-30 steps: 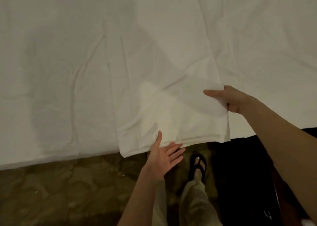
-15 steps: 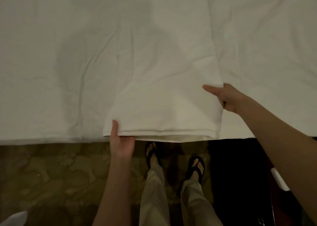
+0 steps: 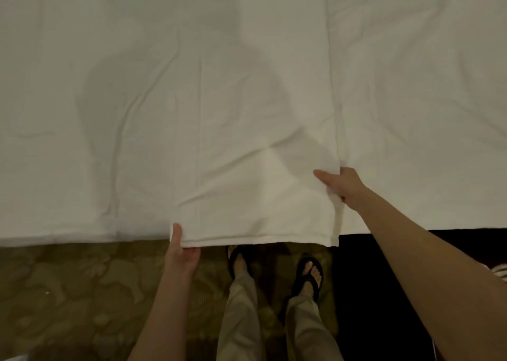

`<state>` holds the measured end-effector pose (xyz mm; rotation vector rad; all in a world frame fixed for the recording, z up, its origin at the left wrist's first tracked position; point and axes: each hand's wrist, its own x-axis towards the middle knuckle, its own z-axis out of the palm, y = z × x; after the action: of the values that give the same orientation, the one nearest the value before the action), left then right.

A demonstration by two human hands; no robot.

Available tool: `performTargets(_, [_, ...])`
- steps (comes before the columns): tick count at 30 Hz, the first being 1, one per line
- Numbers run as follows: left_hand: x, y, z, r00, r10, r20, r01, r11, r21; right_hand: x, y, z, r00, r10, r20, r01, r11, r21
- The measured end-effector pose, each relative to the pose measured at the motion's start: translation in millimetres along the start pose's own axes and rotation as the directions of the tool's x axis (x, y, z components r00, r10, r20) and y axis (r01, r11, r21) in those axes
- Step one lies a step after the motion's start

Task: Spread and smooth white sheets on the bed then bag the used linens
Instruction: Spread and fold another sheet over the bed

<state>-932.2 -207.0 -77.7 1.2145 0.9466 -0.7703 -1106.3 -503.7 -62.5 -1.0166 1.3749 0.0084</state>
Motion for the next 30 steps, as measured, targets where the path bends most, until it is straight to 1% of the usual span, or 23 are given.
performTargets(2, [-4.4, 10.3, -0.2, 0.996, -0.044, -0.081, 0.062, 0.97, 0.233, 2.2, -4.4, -0.4, 1.0, 0.014, -0.009, -0.014, 0.999, -0.033])
performTargets(3, [-6.2, 14.6, -4.4, 0.992, -0.035, -0.124, 0.078, 0.929, 0.362, 3.3, -7.8, -1.3, 1.0, 0.017, -0.01, -0.018, 0.998, -0.058])
performTargets(5, [-6.4, 23.9, -15.6, 0.983, 0.037, -0.182, 0.073, 0.824, 0.562, 8.5, -16.8, -3.9, 1.0, 0.005, -0.02, -0.007, 0.996, -0.093])
performTargets(7, [-5.7, 35.4, -17.6, 0.965, 0.171, -0.199, 0.022, 0.704, 0.71, 16.5, -27.5, -5.6, 0.998, -0.03, -0.051, 0.026, 0.996, -0.09])
performTargets(8, [-2.9, 42.3, -14.1, 0.952, 0.257, -0.168, -0.029, 0.62, 0.784, 21.0, -33.3, -5.2, 0.996, -0.054, -0.07, 0.048, 0.996, -0.08])
performTargets(9, [0.1, 49.3, -8.7, 0.939, 0.327, -0.107, -0.082, 0.513, 0.855, 26.0, -38.9, -3.7, 0.993, -0.077, -0.087, 0.071, 0.995, -0.065])
performTargets(10, [3.5, 56.0, -1.7, 0.933, 0.359, -0.037, -0.119, 0.402, 0.908, 31.7, -44.6, -2.1, 0.99, -0.098, -0.104, 0.094, 0.995, -0.046])
performTargets(11, [6.2, 61.9, 5.5, 0.93, 0.367, 0.027, -0.151, 0.313, 0.938, 37.7, -49.7, -0.1, 0.986, -0.116, -0.123, 0.114, 0.993, -0.026])
performTargets(12, [8.3, 68.6, 12.8, 0.928, 0.365, 0.078, -0.18, 0.253, 0.951, 43.3, -54.3, 2.5, 0.982, -0.132, -0.138, 0.131, 0.991, -0.015])
performTargets(13, [12.1, 75.9, 20.8, 0.92, 0.37, 0.127, -0.218, 0.213, 0.953, 48.8, -58.9, 5.4, 0.978, -0.142, -0.153, 0.141, 0.99, -0.014])
performTargets(16, [29.8, 96.3, 57.7, 0.888, 0.357, 0.289, -0.351, 0.122, 0.928, 64.5, -74.0, 11.3, 0.972, -0.146, -0.186, 0.147, 0.989, -0.007])
performTargets(21, [52.2, 119.6, 142.8, 0.847, 0.345, 0.404, -0.472, 0.142, 0.87, 85.5, -99.1, 18.8, 0.974, -0.141, -0.176, 0.147, 0.989, 0.021])
performTargets(22, [57.2, 126.0, 158.8, 0.839, 0.35, 0.416, -0.496, 0.179, 0.85, 92.3, -104.9, 20.2, 0.974, -0.14, -0.177, 0.146, 0.989, 0.019])
performTargets(26, [76.9, 154.0, 220.3, 0.832, 0.35, 0.431, -0.55, 0.418, 0.723, 121.8, -137.7, 20.3, 0.968, -0.132, -0.214, 0.138, 0.99, 0.014])
performTargets(28, [84.6, 166.7, 251.6, 0.821, 0.342, 0.456, -0.57, 0.453, 0.686, 136.4, -159.1, 22.8, 0.967, -0.152, -0.203, 0.16, 0.987, 0.022])
performTargets(30, [91.2, 179.0, 276.4, 0.797, 0.364, 0.482, -0.603, 0.434, 0.669, 151.1, -186.0, 27.1, 0.951, -0.209, -0.228, 0.224, 0.974, 0.042])
